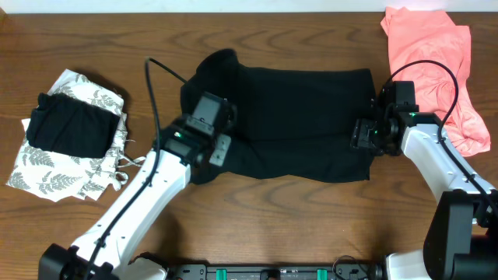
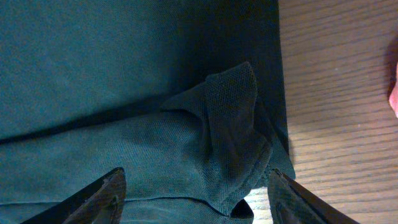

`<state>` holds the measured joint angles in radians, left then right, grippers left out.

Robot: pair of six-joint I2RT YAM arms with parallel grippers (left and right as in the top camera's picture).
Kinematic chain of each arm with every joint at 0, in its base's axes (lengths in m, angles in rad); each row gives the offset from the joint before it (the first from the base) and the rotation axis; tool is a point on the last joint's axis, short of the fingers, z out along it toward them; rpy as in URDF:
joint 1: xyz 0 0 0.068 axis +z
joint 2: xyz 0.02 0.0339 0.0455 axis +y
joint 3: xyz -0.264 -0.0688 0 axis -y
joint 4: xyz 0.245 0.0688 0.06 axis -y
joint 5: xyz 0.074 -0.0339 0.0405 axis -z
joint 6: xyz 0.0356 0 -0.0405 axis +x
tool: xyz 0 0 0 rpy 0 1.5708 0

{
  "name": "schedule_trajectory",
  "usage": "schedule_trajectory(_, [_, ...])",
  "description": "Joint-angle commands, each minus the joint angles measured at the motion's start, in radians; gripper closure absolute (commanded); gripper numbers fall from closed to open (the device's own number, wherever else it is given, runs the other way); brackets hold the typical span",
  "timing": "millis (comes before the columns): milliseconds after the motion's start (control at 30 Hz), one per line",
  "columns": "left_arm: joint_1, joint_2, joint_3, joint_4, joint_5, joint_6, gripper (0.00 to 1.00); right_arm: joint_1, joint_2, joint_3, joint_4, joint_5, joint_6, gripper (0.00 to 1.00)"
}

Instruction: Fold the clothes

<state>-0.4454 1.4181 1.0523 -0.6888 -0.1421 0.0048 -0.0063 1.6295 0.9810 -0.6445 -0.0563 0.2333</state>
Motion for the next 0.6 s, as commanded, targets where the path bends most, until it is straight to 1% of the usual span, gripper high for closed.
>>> schedule_trajectory(0, [0.026,0.014,0.011,0.05,-0.027,0.073,0.94,-0.006,-0.019,0.018,0.0,-0.004,-0.003,0.29])
schedule_trajectory(133, [0.066,0.021,0.011,0.124,-0.027,0.107,0.94,-0.006,-0.019,0.018,-0.002,-0.004,-0.003,0.29])
schedule_trajectory(233, [0.101,0.045,0.01,0.141,-0.027,0.116,0.93,-0.006,-0.019,0.018,-0.002,-0.004,-0.003,0.29])
schedule_trajectory(333, [0.137,0.08,0.01,0.153,-0.027,0.123,0.9,-0.006,-0.019,0.018,-0.001,-0.004,-0.003,0.29])
schedule_trajectory(367, [0.145,0.092,0.01,0.157,-0.027,0.122,0.84,-0.006,-0.019,0.018,-0.001,-0.004,-0.003,0.29])
schedule_trajectory(433, [0.158,0.106,0.011,0.156,-0.027,0.122,0.49,-0.006,-0.019,0.018,-0.002,-0.004,-0.003,0.29])
schedule_trajectory(500, [0.161,0.107,0.011,0.139,-0.027,0.097,0.18,-0.006,-0.019,0.018,-0.007,-0.004,-0.003,0.29])
schedule_trajectory(533, [0.161,0.104,0.011,0.128,-0.027,0.084,0.12,-0.006,-0.019,0.018,-0.011,-0.004,-0.003,0.29])
schedule_trajectory(567, [0.161,0.101,0.011,0.115,-0.027,0.072,0.12,-0.006,-0.019,0.018,-0.015,-0.004,-0.003,0.29])
